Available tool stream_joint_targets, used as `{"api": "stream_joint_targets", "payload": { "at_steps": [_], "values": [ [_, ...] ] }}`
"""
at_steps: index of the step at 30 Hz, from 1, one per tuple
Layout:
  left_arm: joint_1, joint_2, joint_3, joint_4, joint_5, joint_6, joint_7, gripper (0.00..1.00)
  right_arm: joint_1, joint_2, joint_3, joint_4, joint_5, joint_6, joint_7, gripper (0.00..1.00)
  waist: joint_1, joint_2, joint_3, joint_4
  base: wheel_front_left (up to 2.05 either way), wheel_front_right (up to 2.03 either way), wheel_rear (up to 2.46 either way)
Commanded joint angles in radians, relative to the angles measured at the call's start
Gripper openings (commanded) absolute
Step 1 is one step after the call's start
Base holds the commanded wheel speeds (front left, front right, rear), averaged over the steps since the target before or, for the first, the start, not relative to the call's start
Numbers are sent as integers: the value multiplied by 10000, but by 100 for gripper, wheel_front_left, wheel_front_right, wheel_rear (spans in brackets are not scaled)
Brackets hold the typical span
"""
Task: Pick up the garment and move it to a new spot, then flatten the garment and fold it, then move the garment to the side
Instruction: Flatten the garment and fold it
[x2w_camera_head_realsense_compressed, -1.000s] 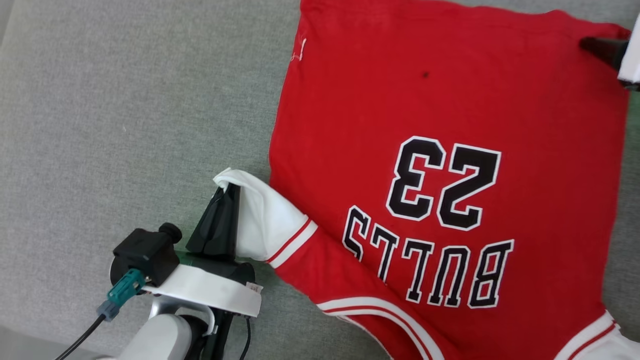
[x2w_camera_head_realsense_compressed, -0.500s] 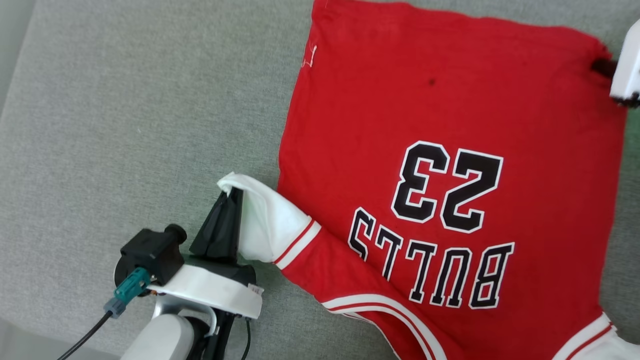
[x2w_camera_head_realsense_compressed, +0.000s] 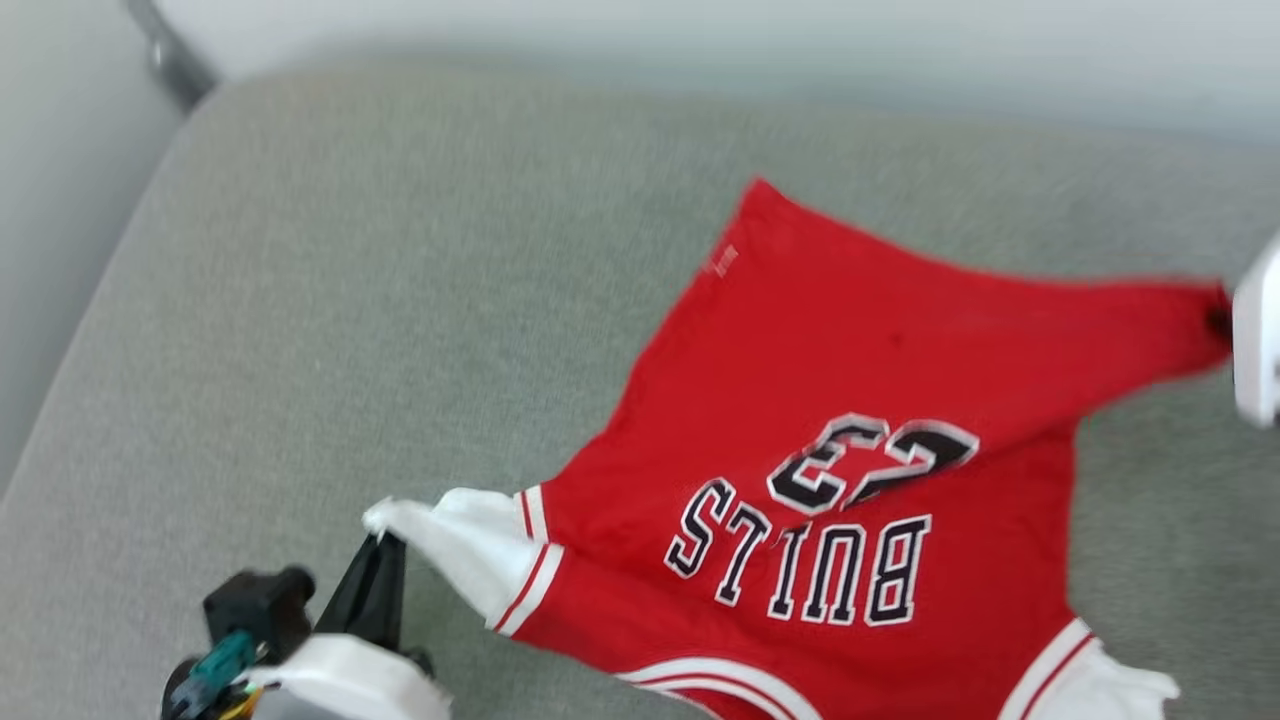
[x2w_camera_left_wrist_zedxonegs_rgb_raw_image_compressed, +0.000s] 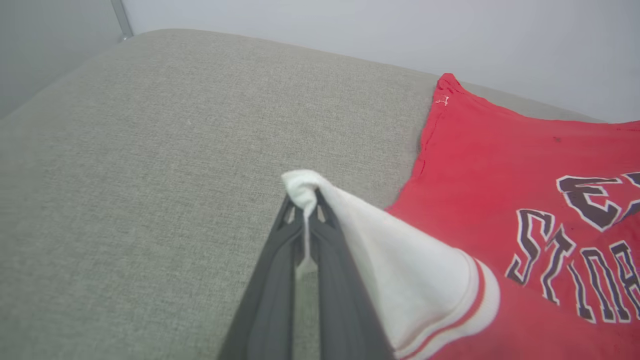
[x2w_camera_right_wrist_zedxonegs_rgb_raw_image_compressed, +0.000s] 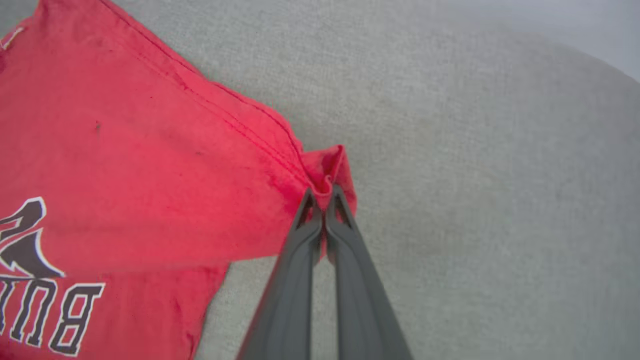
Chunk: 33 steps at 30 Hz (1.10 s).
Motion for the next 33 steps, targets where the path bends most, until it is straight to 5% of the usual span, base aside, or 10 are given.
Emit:
{"api": "stream_joint_targets", "payload": {
  "at_steps": [1,8,15,17,18,23,33],
  "values": [
    [340,178,109,-27,-92,112,100,0,881,-225,40,-257,175,-5,52,0,1,0,-1319,-610,0,0,0],
    [1531,730,304,-359,-273,614,618,0,4843,-295,-291,-1507,433,-5,649,0,1,0,-2565,-1344,0,0,0],
    [2079,894,566,-404,-520,907,762,0,8040,696,-1525,-2689,381,-5,1036,2,1,0,-2694,-1882,0,0,0],
    [2143,925,607,-382,-593,931,777,0,8665,1252,-2005,-2865,394,-5,1207,41,1,0,-2663,-1968,0,0,0],
    [2161,929,620,-366,-609,921,780,0,8859,1414,-2144,-3022,296,-5,1240,98,1,0,-2642,-2010,0,0,0],
    [2198,912,681,-344,-699,936,747,0,8789,2114,-2781,-3844,10,-5,261,100,1,0,-2523,-2205,0,0,0],
    [1366,880,610,-624,-528,740,601,0,6640,2177,-2372,-3984,-53,-5,-3778,100,1,0,-1365,-2077,0,0,0]
  ]
}}
